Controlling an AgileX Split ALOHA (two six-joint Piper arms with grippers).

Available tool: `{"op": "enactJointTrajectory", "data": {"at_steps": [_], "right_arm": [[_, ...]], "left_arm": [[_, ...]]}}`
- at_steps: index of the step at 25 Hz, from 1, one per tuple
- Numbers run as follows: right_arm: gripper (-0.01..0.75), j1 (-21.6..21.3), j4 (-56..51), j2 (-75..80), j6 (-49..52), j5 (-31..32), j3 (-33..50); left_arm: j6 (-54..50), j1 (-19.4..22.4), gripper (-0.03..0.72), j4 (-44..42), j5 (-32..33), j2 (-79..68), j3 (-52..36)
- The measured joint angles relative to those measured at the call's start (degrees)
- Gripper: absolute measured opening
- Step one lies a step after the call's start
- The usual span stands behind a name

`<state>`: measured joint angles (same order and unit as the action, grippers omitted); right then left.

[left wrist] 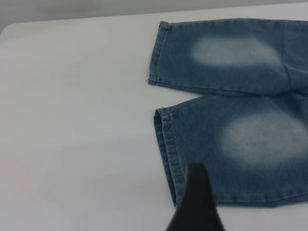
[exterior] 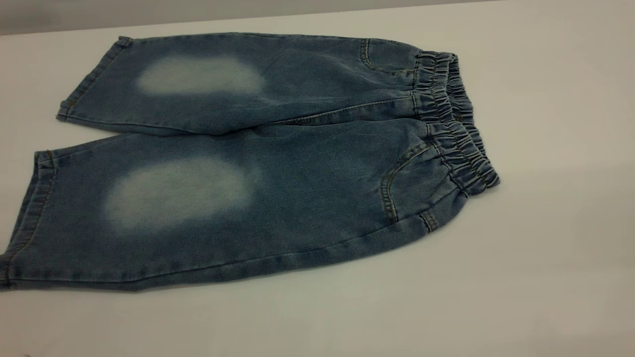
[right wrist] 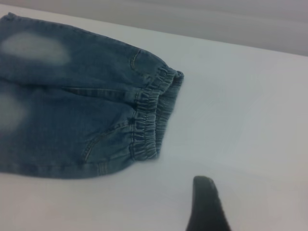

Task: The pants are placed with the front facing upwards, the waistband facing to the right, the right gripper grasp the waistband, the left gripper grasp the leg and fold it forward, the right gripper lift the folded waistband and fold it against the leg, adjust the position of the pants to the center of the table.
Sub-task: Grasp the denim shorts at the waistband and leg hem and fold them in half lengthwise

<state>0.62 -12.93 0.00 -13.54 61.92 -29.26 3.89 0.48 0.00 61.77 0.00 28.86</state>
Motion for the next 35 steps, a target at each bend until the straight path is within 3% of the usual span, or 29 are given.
{"op": "enactJointTrajectory", "data": {"at_steps": [9, 14, 22, 35], "right_arm": [[0.384, 0.0, 0.0, 1.8, 4.1, -0.3, -1.7], [0.384, 0.0, -1.0, 10.8, 4.3, -3.1, -6.0], [0.384, 0.0, -2.7, 26.1, 4.3, -13.4, -12.1], [0.384, 0.0, -15.8, 50.3, -2.4, -16.1, -15.3]], "left_arm": [[-2.1, 0.0, 0.503, 0.0, -1.7, -5.0, 3.2], [-2.9, 0.0, 0.503, -0.3, -1.8, -12.8, 8.0], [-2.9, -0.1, 0.503, 0.3, -3.7, -29.1, 15.3], [-3.0, -0.1, 0.503, 7.0, -11.6, -54.4, 18.9]]}}
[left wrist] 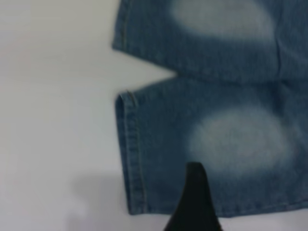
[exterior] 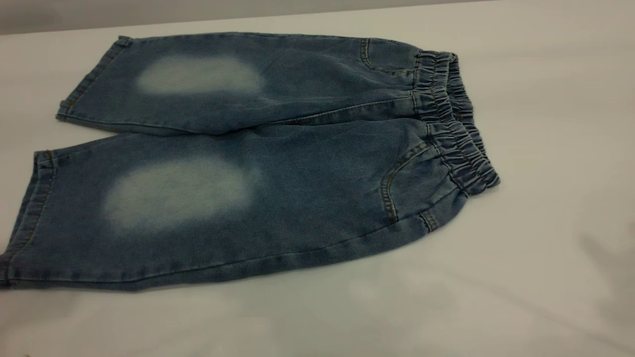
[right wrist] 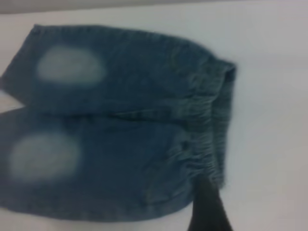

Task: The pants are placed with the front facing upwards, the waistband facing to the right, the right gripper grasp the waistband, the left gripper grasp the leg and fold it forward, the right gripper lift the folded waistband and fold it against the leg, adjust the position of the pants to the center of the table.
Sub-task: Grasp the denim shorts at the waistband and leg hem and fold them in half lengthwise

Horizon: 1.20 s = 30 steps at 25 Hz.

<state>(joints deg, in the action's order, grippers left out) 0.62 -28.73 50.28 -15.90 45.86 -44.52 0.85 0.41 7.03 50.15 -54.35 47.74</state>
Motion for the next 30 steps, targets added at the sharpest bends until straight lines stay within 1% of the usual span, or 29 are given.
{"op": "enactJointTrajectory", "data": {"at_steps": [4, 6, 9, 12, 16, 19, 26, 30], "right_arm": [[0.384, 0.0, -5.6, 5.7, -3.9, -1.2, 0.1], [0.384, 0.0, -7.6, 8.4, -5.0, -1.8, 0.1], [0.384, 0.0, -8.8, 12.6, -6.7, -3.3, 0.1], [0.384, 0.0, -8.7, 17.2, -8.5, -3.3, 0.1], [0.384, 0.0, -10.6, 23.5, -14.2, -4.9, 1.7], [0.384, 0.0, -15.2, 27.9, -19.1, -5.8, 2.7], [0.384, 0.0, -28.2, 36.9, -31.5, -5.3, 2.9], [0.384, 0.0, -32.4, 43.0, -35.9, -5.3, 2.9]], "left_arm": [[0.5, 0.0, 0.503, 1.9, -3.0, -4.4, 0.0], [1.7, 0.0, 0.503, 2.5, -3.0, -4.6, 0.0], [1.9, 0.0, 0.503, 2.4, -3.5, -4.4, 0.0], [1.9, 0.0, 0.503, 2.2, -4.6, -4.4, 0.0], [1.9, 0.0, 0.503, 2.0, -7.6, -4.4, 0.0], [1.9, 0.0, 0.503, 2.0, -9.1, -4.4, 0.0], [1.9, 0.0, 0.503, 2.0, -9.5, -4.4, 0.0], [1.9, 0.0, 0.503, 2.0, -10.4, -4.4, 0.0]]}}
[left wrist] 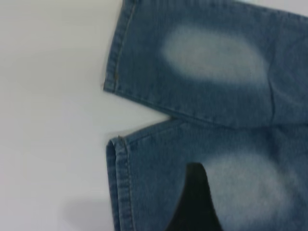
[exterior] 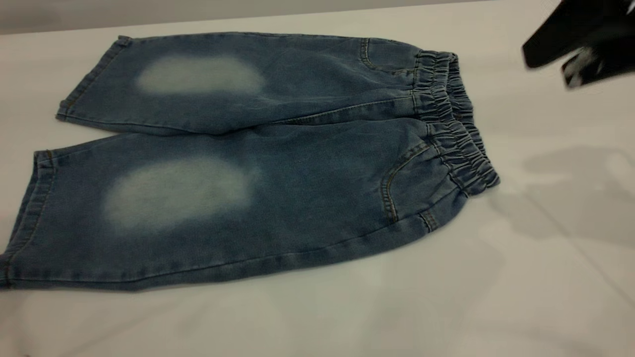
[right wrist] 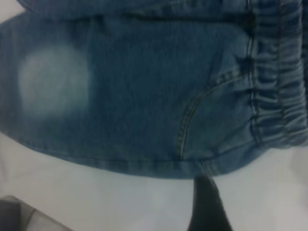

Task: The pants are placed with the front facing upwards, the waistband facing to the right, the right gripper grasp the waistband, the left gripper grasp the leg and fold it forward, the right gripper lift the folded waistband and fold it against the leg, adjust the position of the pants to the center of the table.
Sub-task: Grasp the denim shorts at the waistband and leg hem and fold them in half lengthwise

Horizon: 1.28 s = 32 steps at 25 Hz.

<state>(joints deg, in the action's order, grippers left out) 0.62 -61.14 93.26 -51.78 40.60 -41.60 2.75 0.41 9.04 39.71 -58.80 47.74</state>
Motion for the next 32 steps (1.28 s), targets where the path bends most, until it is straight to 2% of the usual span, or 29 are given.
{"op": "enactJointTrajectory", "data": {"at_steps": [6, 12, 15, 18, 23, 32], "right_arm": [[0.384, -2.4, -7.6, 10.2, -9.5, 2.9, 0.0], [0.384, -9.3, -18.4, 15.5, -21.6, 15.2, 0.5], [0.384, -12.0, -20.1, 15.5, -25.6, 18.8, 2.2], [0.384, -13.1, -19.9, 15.5, -28.4, 18.3, 4.6], [0.384, -13.2, -20.7, 15.6, -31.3, 11.0, 8.2], [0.384, -13.2, -26.6, 20.1, -38.3, 11.6, 10.3]], "left_arm": [[-0.2, 0.0, 0.503, 0.2, 0.1, 0.0, 0.0], [-0.2, 0.0, 0.503, 0.2, 0.1, 0.0, 0.0], [-0.2, 0.0, 0.503, 0.2, 0.2, 0.0, 0.0], [-0.2, 0.0, 0.503, 0.2, 0.2, 0.0, 0.0], [-0.2, 0.0, 0.503, 0.0, 0.2, 0.0, 0.0], [-0.2, 0.0, 0.503, 0.0, 0.2, 0.0, 0.0]]}}
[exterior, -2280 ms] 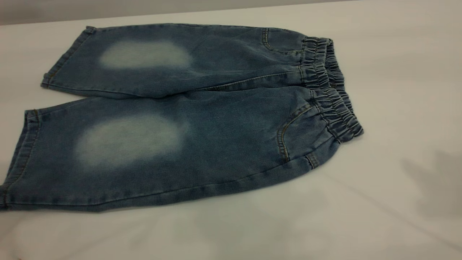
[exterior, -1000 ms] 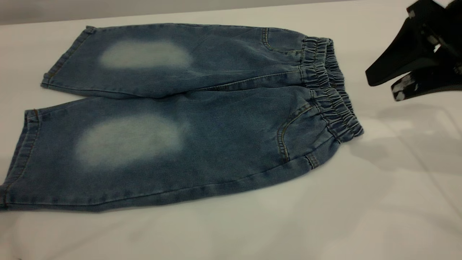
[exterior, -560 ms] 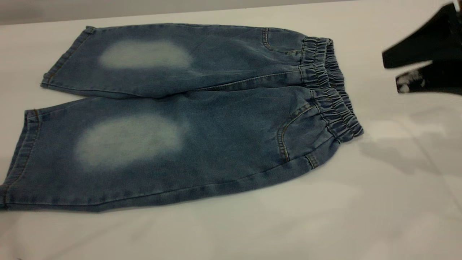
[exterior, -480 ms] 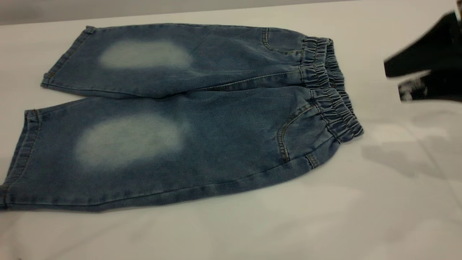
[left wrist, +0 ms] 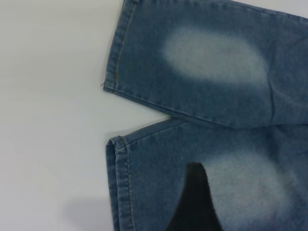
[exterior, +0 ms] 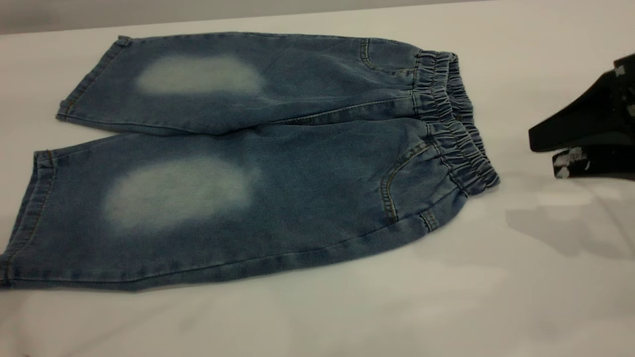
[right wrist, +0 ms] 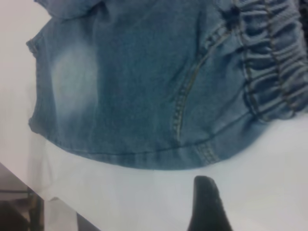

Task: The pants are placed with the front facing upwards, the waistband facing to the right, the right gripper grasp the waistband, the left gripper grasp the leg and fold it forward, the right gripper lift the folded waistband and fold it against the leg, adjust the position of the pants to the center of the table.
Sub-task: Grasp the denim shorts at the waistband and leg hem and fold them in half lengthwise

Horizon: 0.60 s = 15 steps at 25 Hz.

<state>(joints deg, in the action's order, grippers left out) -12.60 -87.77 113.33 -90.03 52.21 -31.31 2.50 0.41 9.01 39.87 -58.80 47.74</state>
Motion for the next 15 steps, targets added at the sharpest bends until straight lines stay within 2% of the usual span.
{"op": "enactJointTrajectory", "data": {"at_steps": [15], "right_arm": [[0.384, 0.0, -4.4, 10.0, 0.1, 0.5, -0.1]], "left_arm": [[0.0, 0.0, 0.503, 0.0, 0.6, 0.0, 0.0]]}}
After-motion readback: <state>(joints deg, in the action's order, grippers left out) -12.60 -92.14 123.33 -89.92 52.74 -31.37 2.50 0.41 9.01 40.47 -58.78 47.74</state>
